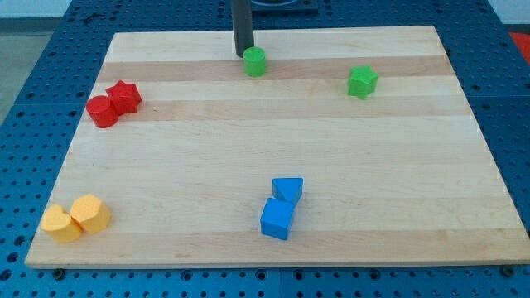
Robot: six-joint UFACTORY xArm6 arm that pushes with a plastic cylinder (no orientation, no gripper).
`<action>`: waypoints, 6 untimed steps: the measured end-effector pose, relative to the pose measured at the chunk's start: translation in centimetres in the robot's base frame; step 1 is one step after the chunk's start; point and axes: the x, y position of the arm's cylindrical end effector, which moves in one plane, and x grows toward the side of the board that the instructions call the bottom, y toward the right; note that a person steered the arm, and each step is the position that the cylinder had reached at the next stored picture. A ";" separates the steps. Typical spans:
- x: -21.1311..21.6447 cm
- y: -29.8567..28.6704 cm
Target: Move green circle closer to the green star
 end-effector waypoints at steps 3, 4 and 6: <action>2.0 -0.6; 1.7 5.8; 2.5 8.9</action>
